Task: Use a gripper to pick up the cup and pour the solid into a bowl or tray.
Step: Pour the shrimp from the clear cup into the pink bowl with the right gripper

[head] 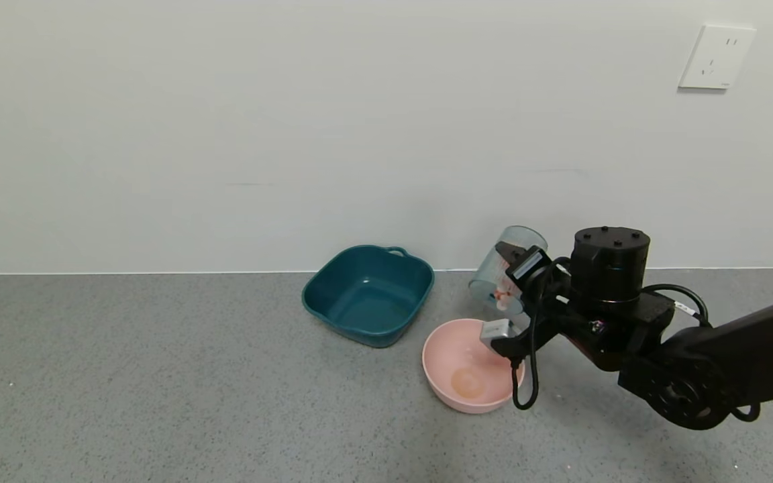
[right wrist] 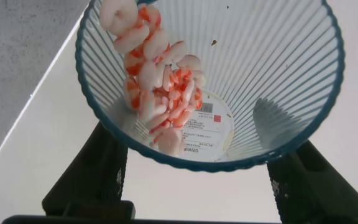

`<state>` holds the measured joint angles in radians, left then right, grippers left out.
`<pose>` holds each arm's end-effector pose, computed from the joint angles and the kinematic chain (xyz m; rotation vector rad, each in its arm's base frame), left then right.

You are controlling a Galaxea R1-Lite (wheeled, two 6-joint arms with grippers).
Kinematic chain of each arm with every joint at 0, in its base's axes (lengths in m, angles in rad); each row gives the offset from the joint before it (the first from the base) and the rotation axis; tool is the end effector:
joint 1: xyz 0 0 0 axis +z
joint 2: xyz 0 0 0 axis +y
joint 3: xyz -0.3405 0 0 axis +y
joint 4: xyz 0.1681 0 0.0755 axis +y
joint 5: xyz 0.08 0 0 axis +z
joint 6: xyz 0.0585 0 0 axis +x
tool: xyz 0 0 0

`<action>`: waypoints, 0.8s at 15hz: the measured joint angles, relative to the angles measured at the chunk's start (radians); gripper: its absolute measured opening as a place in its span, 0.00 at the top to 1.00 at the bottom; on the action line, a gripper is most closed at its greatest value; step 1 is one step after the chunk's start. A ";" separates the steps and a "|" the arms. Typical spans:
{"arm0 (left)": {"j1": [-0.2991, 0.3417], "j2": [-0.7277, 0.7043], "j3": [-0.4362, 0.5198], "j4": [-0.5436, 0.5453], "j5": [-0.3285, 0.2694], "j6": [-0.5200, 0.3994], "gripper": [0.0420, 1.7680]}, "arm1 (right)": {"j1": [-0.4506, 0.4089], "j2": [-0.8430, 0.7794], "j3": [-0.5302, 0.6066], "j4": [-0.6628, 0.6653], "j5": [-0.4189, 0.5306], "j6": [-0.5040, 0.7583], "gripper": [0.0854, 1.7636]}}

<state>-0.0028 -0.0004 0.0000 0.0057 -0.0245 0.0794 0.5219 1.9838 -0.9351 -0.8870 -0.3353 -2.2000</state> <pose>-0.0340 -0.0013 0.0747 0.0793 0.0042 -0.0275 0.3732 0.1924 0.1820 -2.2547 -0.1239 0.2696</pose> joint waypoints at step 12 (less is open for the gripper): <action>0.000 0.000 0.000 0.000 0.000 0.000 0.03 | 0.026 0.005 0.002 -0.002 0.000 -0.223 0.27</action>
<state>-0.0028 -0.0004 0.0000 0.0062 -0.0245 0.0791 0.5474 1.9891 -0.9328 -0.8894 -0.3357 -2.4232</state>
